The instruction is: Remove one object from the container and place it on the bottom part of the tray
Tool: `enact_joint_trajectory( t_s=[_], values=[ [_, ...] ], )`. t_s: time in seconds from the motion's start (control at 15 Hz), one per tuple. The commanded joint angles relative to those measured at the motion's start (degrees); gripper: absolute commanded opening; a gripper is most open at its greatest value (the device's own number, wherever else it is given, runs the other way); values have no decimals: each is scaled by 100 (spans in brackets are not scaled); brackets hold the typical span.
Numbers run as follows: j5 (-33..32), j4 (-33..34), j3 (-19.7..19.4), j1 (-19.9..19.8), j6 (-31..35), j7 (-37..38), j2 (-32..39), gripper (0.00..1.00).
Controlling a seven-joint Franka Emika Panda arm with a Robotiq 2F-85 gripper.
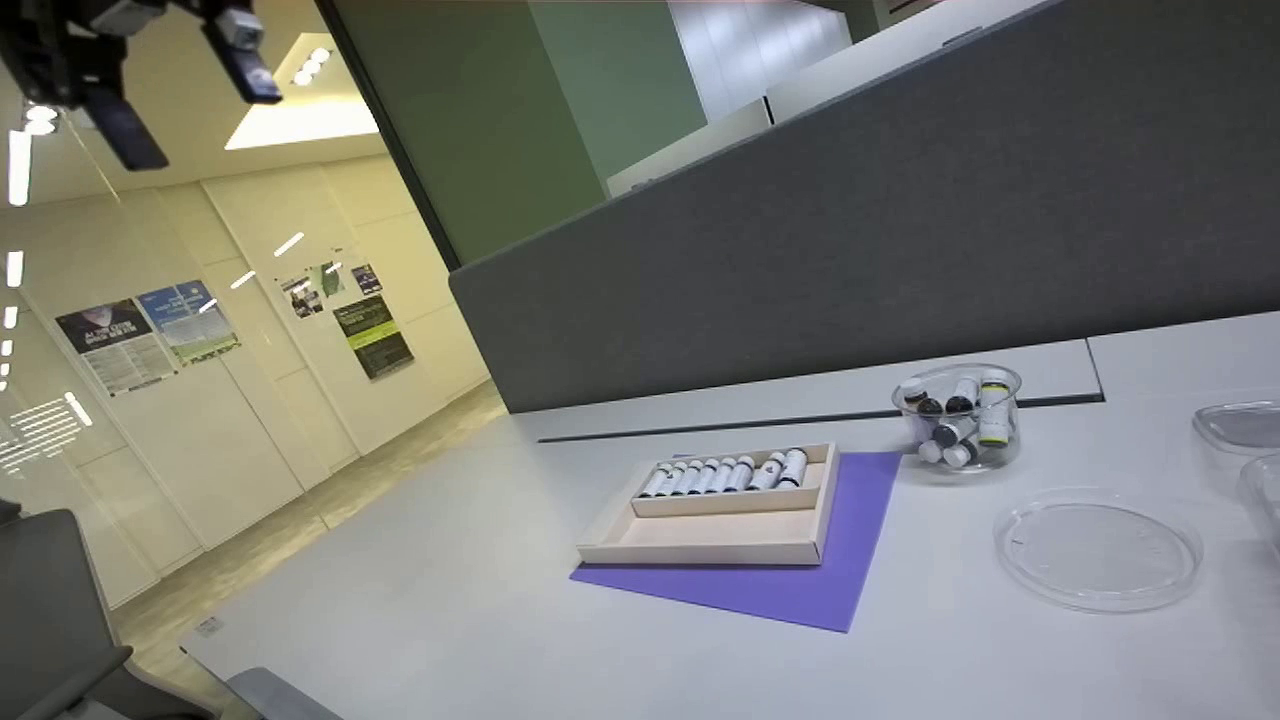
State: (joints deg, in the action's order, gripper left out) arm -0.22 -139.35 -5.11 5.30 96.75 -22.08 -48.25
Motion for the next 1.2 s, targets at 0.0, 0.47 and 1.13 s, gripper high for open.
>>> enact_joint_trajectory(
  t_s=[0.0,0.47,1.13],
  values=[
    [17,756,-443,237,514,-675,1223,100],
    [723,2436,-1067,258,1132,-1032,3760,100],
    [817,2023,-555,-267,1271,-1124,3508,100]
  ],
)
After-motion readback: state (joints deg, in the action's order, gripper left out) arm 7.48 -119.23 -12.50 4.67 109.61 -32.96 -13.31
